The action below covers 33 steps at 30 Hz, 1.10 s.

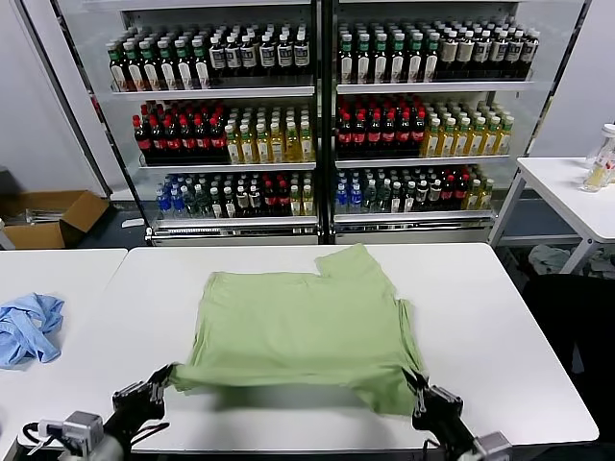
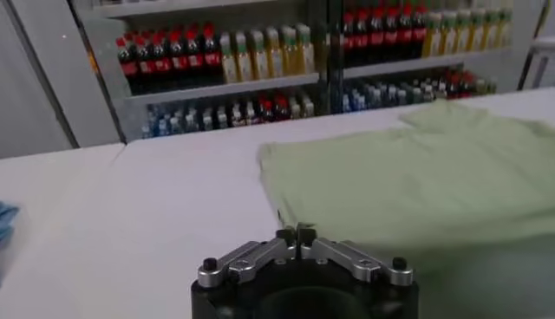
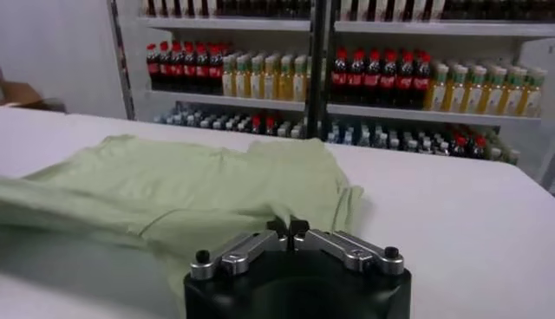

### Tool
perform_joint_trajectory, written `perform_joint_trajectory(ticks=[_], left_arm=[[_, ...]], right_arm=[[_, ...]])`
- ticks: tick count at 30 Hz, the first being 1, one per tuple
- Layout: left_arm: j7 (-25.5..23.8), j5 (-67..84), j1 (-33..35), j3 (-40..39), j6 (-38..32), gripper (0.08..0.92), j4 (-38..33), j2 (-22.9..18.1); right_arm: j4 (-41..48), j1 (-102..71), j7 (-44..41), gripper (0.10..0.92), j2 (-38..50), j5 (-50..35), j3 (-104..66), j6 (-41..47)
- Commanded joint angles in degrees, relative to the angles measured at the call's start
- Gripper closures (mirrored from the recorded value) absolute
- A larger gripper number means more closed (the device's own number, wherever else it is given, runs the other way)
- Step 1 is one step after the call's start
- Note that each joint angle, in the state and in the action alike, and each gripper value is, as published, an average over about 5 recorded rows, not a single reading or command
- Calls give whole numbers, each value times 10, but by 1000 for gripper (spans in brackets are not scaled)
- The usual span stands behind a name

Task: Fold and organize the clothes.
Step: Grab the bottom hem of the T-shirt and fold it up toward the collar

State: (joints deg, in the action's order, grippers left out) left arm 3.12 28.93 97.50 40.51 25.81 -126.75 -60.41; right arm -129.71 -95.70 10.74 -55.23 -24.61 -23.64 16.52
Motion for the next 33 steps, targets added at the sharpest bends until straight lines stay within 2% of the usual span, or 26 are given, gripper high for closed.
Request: perform_joint_trajectory(ticks=[1, 11, 23, 27, 30, 33], left_arm=[[-6, 8, -140, -65, -37, 919, 108, -33], [-15, -15, -242, -105, -58, 919, 203, -46], [-27, -59, -277, -133, -55, 916, 262, -38], [-25, -78, -292, -139, -57, 845, 294, -44], [-23, -81, -301, -138, -64, 759, 311, -47], [-21, -81, -290, -131, -66, 672, 299, -41]], right_arm=[[86, 131, -3, 908, -8, -20, 29, 18], [135, 168, -17, 908, -25, -1, 52, 9], [190, 220, -13, 908, -51, 30, 91, 12], [203, 224, -7, 869, -59, 36, 95, 17], [201, 222, -5, 791, -58, 34, 89, 19], [181, 208, -3, 704, -50, 33, 76, 21]])
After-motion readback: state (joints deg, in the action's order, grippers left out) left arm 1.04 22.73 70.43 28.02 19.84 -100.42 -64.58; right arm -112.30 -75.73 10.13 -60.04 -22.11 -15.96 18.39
